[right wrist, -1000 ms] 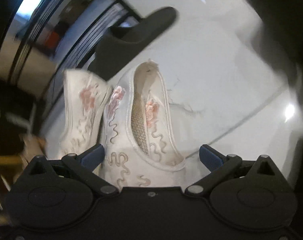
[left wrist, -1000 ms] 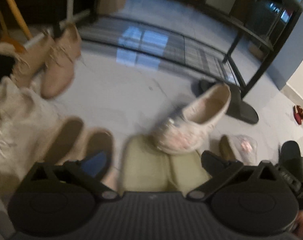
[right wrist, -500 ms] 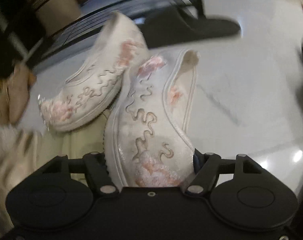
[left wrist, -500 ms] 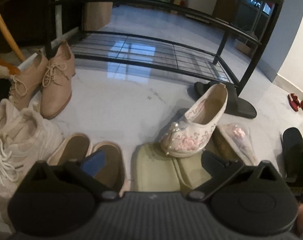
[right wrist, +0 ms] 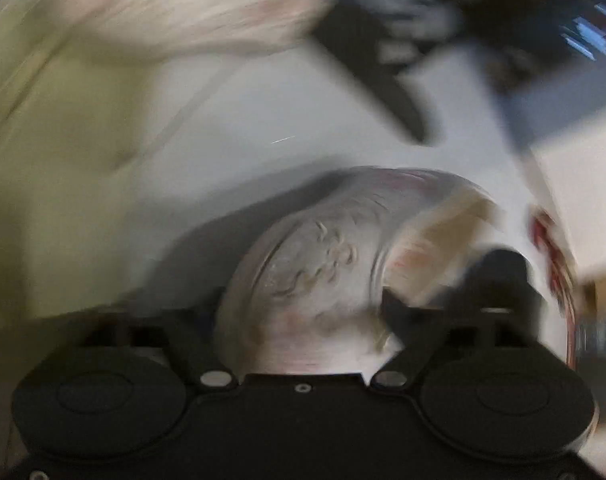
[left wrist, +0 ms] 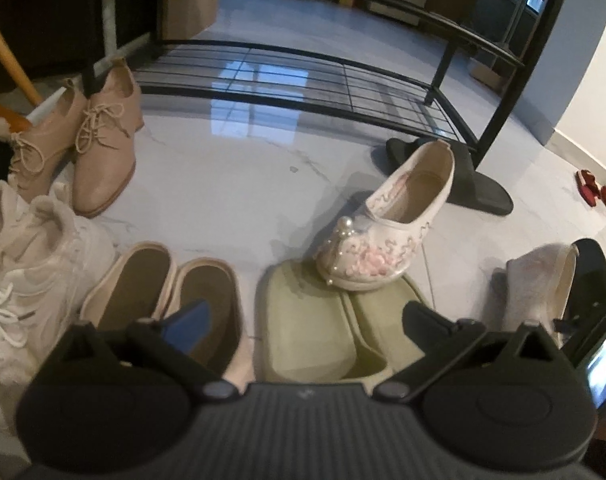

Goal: Organize scattered shoes
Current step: 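Grasp a white embroidered flat by the heel with the right gripper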

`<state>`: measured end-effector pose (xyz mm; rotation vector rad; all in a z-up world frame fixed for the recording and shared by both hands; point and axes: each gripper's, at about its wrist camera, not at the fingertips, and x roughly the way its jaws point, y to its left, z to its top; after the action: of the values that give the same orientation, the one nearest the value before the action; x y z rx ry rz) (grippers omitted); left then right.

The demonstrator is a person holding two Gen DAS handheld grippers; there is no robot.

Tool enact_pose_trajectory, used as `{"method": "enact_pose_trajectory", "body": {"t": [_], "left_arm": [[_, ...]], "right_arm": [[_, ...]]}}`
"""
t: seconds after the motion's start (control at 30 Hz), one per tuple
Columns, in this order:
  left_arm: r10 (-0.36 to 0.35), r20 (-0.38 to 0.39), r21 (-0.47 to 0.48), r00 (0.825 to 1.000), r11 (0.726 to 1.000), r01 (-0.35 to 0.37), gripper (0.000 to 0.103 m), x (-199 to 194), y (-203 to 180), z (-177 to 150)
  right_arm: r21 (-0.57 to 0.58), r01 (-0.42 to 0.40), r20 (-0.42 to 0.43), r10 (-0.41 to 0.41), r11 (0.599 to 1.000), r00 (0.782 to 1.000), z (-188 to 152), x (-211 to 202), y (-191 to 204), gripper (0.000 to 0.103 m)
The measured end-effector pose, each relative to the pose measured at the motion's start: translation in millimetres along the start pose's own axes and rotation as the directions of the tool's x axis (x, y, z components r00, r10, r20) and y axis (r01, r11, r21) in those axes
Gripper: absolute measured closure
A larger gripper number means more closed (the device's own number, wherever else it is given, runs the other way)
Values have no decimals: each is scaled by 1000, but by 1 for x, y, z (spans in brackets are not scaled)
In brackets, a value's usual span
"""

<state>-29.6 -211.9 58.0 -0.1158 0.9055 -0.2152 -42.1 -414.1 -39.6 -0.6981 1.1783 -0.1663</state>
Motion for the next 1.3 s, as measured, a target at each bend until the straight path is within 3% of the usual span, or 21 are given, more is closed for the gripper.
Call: {"method": "enact_pose_trajectory", "body": {"t": [0.03,0.13,0.2,0.23,0.27,0.37,0.43,0.47,0.67,0.8,0.97,1.17,1.3], "left_arm": [[-2,2,-2,1000,1000,2,1,-1,1,0],[-4,3,-15,1000,1000,4,1,-2,3,1],[0,-5,-29,1000,1000,0,1,1,6,2],[3,-14,-33,1000,999,-3,1,4,6,1],[6,-25,-37,1000,999,-7,1,6,7,0],[11,-44,-31,999,999,-13,1,10,6,-2],[14,-46,-22,999,1000,-15,1,10,6,-2],[16,-46,-18,999,1000,-17,1,10,7,-3],[47,-36,-34,998,998,-49,1,12,13,0],[53,-54,-30,997,998,-55,1,15,13,-2],[56,-59,-18,997,998,-58,1,15,13,-3],[62,-59,-17,996,998,-63,1,13,13,-3],[62,-65,-12,996,998,-63,1,13,11,-4]], "right_arm": [[2,-4,-4,4,1000,1000,1,-7,-2,2],[134,-133,34,130,982,991,0,-32,-22,0],[299,-233,108,210,925,972,-12,-51,-51,0],[380,-277,151,237,882,960,-18,-57,-66,0],[483,-325,204,257,813,945,-24,-56,-86,0],[741,-452,352,286,497,891,-48,-35,-125,0],[772,-421,329,267,476,906,-46,-13,-124,1],[786,-405,316,259,468,913,-44,-2,-122,8],[785,-329,184,309,525,933,-26,42,-99,26],[728,-295,140,287,619,948,-24,36,-87,29],[701,-323,154,307,636,939,-29,33,-82,30],[598,-379,147,368,707,918,-24,33,-81,29],[484,-436,117,438,758,891,-15,34,-71,29]]}}
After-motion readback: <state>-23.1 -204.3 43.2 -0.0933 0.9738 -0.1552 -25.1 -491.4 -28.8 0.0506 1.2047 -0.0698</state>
